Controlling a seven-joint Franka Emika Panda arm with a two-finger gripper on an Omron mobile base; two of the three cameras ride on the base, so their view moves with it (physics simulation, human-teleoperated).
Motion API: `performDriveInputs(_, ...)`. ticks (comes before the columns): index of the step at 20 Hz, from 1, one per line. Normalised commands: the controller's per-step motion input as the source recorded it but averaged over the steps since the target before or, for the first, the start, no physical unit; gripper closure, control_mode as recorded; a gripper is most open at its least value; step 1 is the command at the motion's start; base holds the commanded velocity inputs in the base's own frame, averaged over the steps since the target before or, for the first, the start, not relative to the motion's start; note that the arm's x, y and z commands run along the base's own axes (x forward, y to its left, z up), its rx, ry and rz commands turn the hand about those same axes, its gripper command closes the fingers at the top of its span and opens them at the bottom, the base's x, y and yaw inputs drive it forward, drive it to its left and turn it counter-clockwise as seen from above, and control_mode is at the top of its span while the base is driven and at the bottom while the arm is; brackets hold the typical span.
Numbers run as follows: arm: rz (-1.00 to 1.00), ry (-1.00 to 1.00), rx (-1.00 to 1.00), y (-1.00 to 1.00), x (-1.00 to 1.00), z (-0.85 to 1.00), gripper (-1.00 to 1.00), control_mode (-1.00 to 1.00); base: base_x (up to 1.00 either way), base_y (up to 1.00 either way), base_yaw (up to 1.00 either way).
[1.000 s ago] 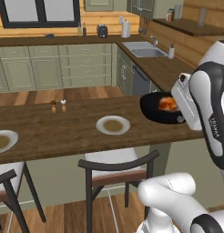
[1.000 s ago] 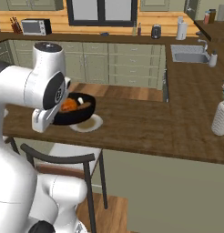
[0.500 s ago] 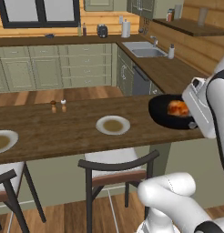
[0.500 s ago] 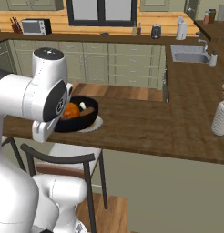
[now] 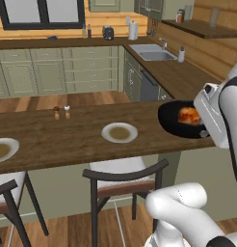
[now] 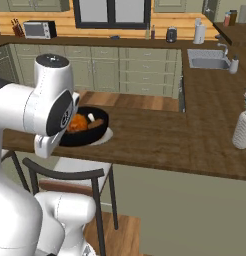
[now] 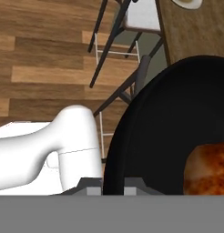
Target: Pick the chicken drumstick and mushroom from their plates and place them in the bowl. Then put the bowl in the fridge.
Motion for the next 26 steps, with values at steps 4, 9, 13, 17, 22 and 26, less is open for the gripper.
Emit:
performDriveInputs(4, -0.01, -0.01, 0.00, 0.00, 0.00, -0.18, 1.00, -1.00, 0.00, 0.00, 0.00)
performDriveInputs(9, 0.00, -0.05, 0.00, 0.00, 0.00, -0.07, 1.00, -1.00, 0.00, 0.00, 0.00)
performDriveInputs(13, 0.00, 0.00, 0.00, 0.00, 0.00, 0.00, 1.00, 1.00, -0.83, 0.02, 0.00)
performDriveInputs(17, 0.00, 0.00, 0.00, 0.00, 0.00, 0.00, 1.00, 1.00, -0.96, 0.62, 0.00)
performDriveInputs(22, 0.00, 0.00, 0.00, 0.00, 0.00, 0.00, 1.00, 1.00, -0.62, 1.00, 0.00)
performDriveInputs(26, 0.00, 0.00, 0.00, 0.00, 0.00, 0.00, 1.00, 1.00, -0.13, 1.00, 0.00)
